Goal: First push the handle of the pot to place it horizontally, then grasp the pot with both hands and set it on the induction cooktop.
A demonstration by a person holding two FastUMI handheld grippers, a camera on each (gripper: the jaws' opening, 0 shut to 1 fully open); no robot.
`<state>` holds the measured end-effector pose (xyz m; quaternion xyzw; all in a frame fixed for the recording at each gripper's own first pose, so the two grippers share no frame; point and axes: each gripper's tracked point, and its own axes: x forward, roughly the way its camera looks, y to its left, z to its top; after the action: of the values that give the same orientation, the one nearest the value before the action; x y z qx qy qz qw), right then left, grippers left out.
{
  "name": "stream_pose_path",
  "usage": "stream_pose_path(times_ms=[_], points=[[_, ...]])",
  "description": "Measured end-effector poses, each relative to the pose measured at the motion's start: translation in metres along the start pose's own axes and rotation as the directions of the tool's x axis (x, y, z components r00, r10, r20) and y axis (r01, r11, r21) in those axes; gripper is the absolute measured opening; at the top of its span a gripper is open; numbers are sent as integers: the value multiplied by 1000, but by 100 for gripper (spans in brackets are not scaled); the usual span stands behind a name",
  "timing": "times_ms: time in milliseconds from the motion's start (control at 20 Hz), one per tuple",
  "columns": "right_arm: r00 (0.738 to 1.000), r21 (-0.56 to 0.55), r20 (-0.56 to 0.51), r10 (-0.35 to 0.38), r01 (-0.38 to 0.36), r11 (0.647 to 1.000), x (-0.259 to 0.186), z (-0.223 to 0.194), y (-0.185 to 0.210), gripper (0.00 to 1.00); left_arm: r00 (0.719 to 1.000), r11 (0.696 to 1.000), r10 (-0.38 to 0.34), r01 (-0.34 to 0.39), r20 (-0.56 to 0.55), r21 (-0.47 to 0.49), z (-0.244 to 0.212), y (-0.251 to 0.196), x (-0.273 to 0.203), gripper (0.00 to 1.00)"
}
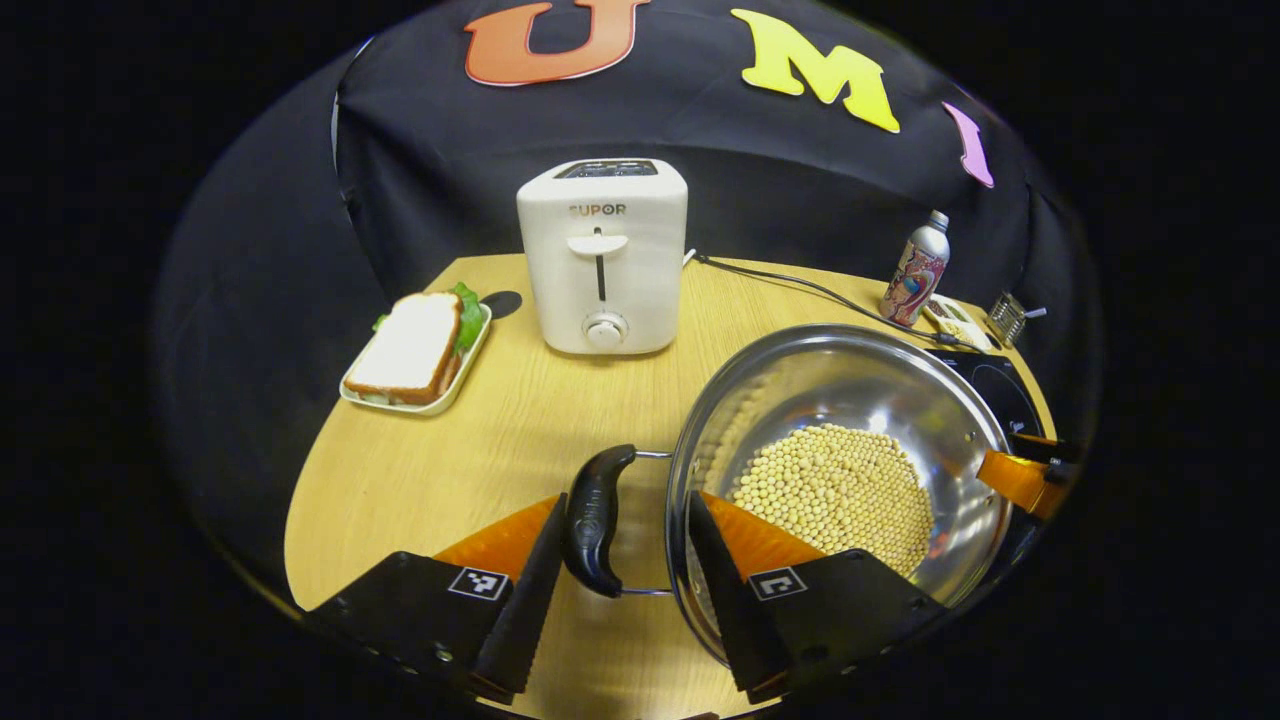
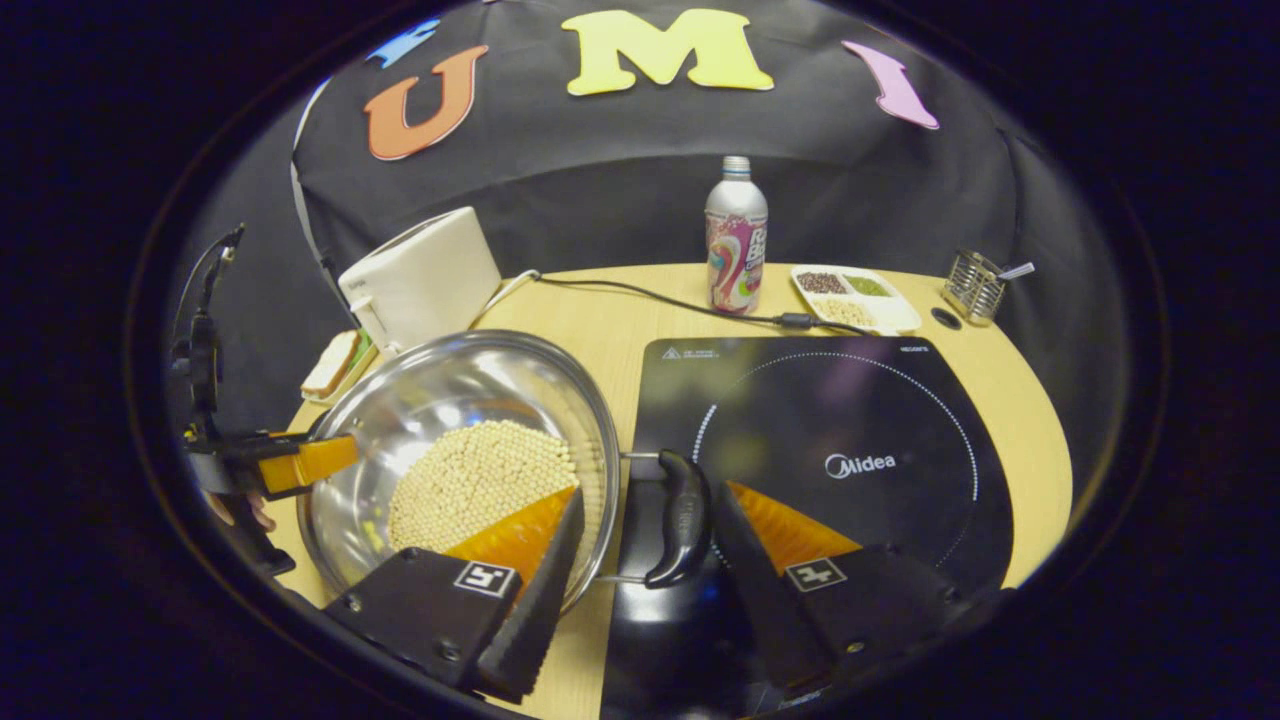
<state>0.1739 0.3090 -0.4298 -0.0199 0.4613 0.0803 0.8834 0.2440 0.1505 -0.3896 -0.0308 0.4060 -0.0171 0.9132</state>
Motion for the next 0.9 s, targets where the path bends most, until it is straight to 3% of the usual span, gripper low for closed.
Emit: stream_pose_path(times_ms=[150, 300, 350, 400, 450, 900], points=[[1000, -34, 19, 13, -12, 999, 7, 4, 1, 72, 1000, 1000, 5, -5, -4, 15, -1, 2, -4, 67], [998, -25, 17, 53, -52, 998, 5, 6, 3, 57, 1000, 1000, 19, -18, -14, 8, -2, 1, -4, 63], [998, -26, 11, 62, -61, 998, 4, 6, 4, 56, 1000, 1000, 24, -24, -17, 6, -3, 2, -7, 62], [998, -27, 3, 69, -69, 997, 3, 5, 6, 55, 999, 999, 33, -33, -16, -3, -3, 4, -12, 72], [997, -30, 1, 79, -79, 996, -1, 4, 8, 55, 999, 999, 40, -40, -23, -6, -4, 5, -16, 59], [985, -100, 95, 142, -132, 986, -75, 63, 13, 54, 998, 998, 38, -36, 48, -54, 37, -5, -93, 59]])
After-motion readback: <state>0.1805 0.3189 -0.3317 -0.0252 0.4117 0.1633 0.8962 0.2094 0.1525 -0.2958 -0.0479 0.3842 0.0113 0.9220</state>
